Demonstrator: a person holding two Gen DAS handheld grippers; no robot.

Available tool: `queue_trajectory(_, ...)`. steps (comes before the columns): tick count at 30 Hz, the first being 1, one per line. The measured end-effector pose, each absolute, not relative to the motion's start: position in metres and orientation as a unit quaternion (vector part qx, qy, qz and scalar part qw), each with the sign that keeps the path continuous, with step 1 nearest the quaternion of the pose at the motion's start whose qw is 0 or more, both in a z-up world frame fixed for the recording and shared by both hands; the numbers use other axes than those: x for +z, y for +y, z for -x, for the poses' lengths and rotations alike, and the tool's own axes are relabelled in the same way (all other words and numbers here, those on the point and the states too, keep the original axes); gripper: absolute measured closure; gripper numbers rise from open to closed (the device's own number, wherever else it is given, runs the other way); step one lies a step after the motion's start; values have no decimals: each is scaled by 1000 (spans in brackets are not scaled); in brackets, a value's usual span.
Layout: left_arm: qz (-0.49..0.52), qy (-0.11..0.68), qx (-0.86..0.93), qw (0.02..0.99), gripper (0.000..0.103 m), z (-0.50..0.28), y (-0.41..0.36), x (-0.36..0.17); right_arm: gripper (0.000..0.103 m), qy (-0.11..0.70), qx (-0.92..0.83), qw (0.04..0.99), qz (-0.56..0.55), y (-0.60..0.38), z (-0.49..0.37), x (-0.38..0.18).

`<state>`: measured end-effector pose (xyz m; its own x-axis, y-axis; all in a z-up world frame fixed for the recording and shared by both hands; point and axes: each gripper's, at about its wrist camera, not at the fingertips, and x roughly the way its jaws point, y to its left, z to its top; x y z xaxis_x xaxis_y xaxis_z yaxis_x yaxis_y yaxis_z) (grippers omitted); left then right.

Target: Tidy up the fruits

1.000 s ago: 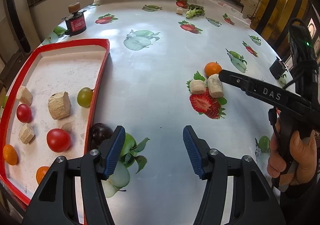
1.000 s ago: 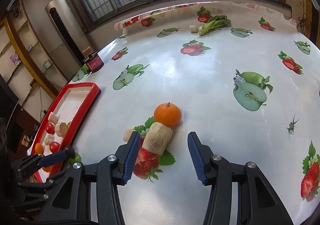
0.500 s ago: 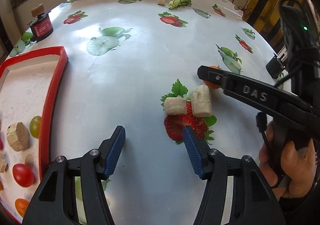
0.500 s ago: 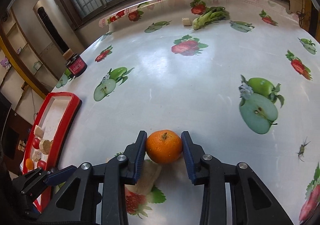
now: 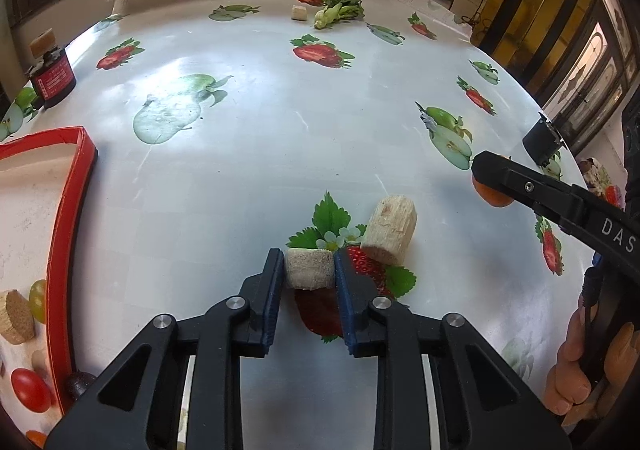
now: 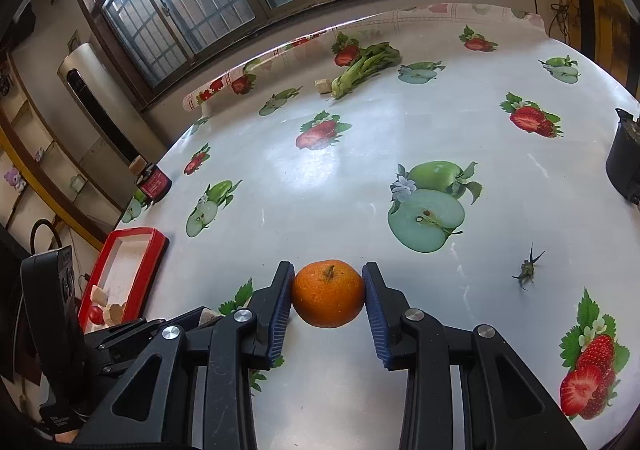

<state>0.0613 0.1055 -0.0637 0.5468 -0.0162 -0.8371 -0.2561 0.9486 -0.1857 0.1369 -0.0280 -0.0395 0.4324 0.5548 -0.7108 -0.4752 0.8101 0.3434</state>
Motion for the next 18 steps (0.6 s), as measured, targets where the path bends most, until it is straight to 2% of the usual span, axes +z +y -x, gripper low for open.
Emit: queue_trajectory(18, 140, 440, 121, 879, 80, -6, 124, -32, 67, 423, 344, 838, -27, -1, -101, -24)
